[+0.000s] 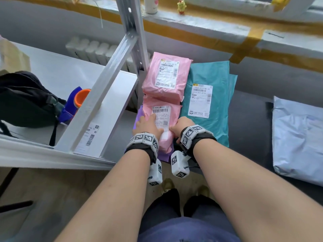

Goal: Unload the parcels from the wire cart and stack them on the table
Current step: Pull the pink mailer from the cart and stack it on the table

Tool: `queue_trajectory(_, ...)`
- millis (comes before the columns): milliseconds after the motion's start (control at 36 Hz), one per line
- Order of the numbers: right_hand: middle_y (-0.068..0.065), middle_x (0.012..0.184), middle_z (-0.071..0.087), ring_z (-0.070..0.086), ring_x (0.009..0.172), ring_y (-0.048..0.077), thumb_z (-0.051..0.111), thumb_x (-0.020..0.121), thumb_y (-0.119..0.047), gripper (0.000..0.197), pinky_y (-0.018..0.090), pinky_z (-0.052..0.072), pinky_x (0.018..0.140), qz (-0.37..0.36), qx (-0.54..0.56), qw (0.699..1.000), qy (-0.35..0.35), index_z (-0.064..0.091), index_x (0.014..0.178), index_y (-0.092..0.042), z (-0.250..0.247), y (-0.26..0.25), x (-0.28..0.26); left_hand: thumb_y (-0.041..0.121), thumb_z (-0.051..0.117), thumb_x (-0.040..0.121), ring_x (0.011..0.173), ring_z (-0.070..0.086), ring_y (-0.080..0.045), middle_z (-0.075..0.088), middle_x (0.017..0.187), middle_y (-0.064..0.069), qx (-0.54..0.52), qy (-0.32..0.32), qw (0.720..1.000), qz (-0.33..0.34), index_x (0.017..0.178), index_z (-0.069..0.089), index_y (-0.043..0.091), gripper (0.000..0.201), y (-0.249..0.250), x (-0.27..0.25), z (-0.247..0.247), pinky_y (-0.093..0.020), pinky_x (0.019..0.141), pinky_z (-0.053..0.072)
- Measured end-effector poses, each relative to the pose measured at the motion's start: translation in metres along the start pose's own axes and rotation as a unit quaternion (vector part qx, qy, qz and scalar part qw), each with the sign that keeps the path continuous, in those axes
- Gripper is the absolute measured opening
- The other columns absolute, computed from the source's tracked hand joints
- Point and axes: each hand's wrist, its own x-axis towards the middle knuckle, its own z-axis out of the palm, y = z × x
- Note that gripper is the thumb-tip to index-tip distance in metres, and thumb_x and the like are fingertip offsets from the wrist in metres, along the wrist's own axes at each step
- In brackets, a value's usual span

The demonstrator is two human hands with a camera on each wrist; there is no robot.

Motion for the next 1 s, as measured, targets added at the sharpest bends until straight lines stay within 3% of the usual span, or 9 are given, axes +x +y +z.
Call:
queue_trajectory(111, 0.014, 0.092, 0.072, 0.069, 0.082, 0.030, 0.058, 0.085, -0.032, 0.021, 0.032, 0.055, 0.074, -0.007, -0.023, 1.000, 0.014, 0.060, 0.079, -0.012, 0.000, 0.003, 0.002, 0.046, 0.062, 0.084, 0.131, 0.035, -0.032, 0.035, 0.142, -0.012, 0.012, -0.010, 1.000, 0.001, 0.146, 0.026, 0.034, 0.072, 0.004, 0.004, 0.003, -0.049, 0.104, 0.037)
queue_trajectory(222, 0.014, 0.089, 0.072, 0.069, 0.077, 0.030, 0.062, 0.079, -0.035, 0.024, 0.035, 0.057, 0.075, -0.003, -0.025, 1.000, 0.011, 0.058, 0.071, -0.013, -0.002, 0.006, 0.001, 0.045, 0.065, 0.081, 0.132, 0.033, -0.031, 0.033, 0.140, -0.012, 0.026, 0.016, 1.000, 0.001, 0.142, 0.032, 0.032, 0.071, 0.008, -0.001, 0.001, -0.047, 0.102, 0.038)
queue_trajectory(417, 0.017, 0.090, 0.070, 0.069, 0.080, 0.034, 0.060, 0.079, -0.035, 0.026, 0.043, 0.059, 0.078, -0.014, 0.028, 0.999, 0.023, 0.057, 0.080, -0.009, -0.020, 0.001, -0.005, 0.036, 0.070, 0.072, 0.143, 0.008, -0.031, 0.003, 0.156, -0.011, 0.068, 0.094, 0.993, 0.034, 0.147, 0.020, 0.032, 0.090, 0.014, -0.002, -0.017, -0.045, 0.112, 0.024)
queue_trajectory(500, 0.018, 0.093, 0.070, 0.069, 0.082, 0.035, 0.053, 0.083, -0.039, 0.031, 0.045, 0.058, 0.080, -0.017, 0.057, 0.997, 0.057, 0.056, 0.084, -0.009, -0.032, -0.003, -0.005, 0.033, 0.067, 0.074, 0.145, 0.004, -0.030, 0.001, 0.157, -0.010, 0.056, 0.104, 0.991, 0.062, 0.148, 0.018, 0.031, 0.089, 0.019, -0.002, -0.023, -0.046, 0.115, 0.018)
queue_trajectory(611, 0.018, 0.089, 0.069, 0.069, 0.080, 0.036, 0.050, 0.077, -0.033, 0.023, 0.045, 0.058, 0.079, -0.008, 0.074, 0.993, 0.087, 0.054, 0.078, -0.010, -0.044, -0.002, -0.003, 0.037, 0.063, 0.079, 0.145, 0.007, -0.028, 0.005, 0.157, -0.009, 0.038, 0.113, 0.990, 0.078, 0.148, 0.023, 0.030, 0.080, 0.028, -0.003, -0.028, -0.044, 0.115, 0.017)
queue_trajectory(778, 0.015, 0.094, 0.069, 0.068, 0.084, 0.034, 0.049, 0.078, -0.027, 0.020, 0.045, 0.058, 0.080, 0.000, 0.085, 0.991, 0.107, 0.058, 0.089, -0.012, -0.053, 0.005, 0.006, 0.032, 0.057, 0.084, 0.144, 0.012, -0.028, 0.016, 0.155, -0.011, 0.020, 0.136, 0.985, 0.100, 0.145, 0.029, 0.022, 0.067, 0.041, -0.005, -0.034, -0.041, 0.116, 0.016)
queue_trajectory(861, 0.015, 0.096, 0.069, 0.068, 0.084, 0.034, 0.048, 0.081, -0.024, 0.014, 0.044, 0.058, 0.080, 0.004, 0.081, 0.989, 0.124, 0.057, 0.086, -0.014, -0.060, 0.011, 0.005, 0.028, 0.053, 0.086, 0.138, 0.025, -0.029, 0.030, 0.148, -0.012, 0.025, 0.169, 0.978, 0.124, 0.140, 0.038, 0.017, 0.057, 0.052, -0.004, -0.037, -0.040, 0.113, 0.022)
queue_trajectory(944, 0.014, 0.097, 0.070, 0.068, 0.086, 0.034, 0.048, 0.085, -0.021, 0.014, 0.041, 0.057, 0.081, 0.004, 0.067, 0.988, 0.139, 0.050, 0.072, -0.018, -0.071, 0.021, -0.001, 0.026, 0.053, 0.084, 0.128, 0.036, -0.030, 0.042, 0.137, -0.011, 0.036, 0.182, 0.970, 0.156, 0.131, 0.046, 0.012, 0.049, 0.069, -0.006, -0.040, -0.038, 0.104, 0.031)
queue_trajectory(1000, 0.013, 0.095, 0.068, 0.066, 0.085, 0.032, 0.049, 0.088, -0.020, 0.013, 0.034, 0.053, 0.074, 0.006, 0.049, 0.988, 0.144, 0.053, 0.077, -0.016, -0.083, 0.034, -0.007, 0.025, 0.054, 0.083, 0.125, 0.038, -0.029, 0.044, 0.134, -0.010, 0.037, 0.171, 0.969, 0.172, 0.128, 0.048, 0.013, 0.048, 0.086, -0.010, -0.040, -0.038, 0.101, 0.034)
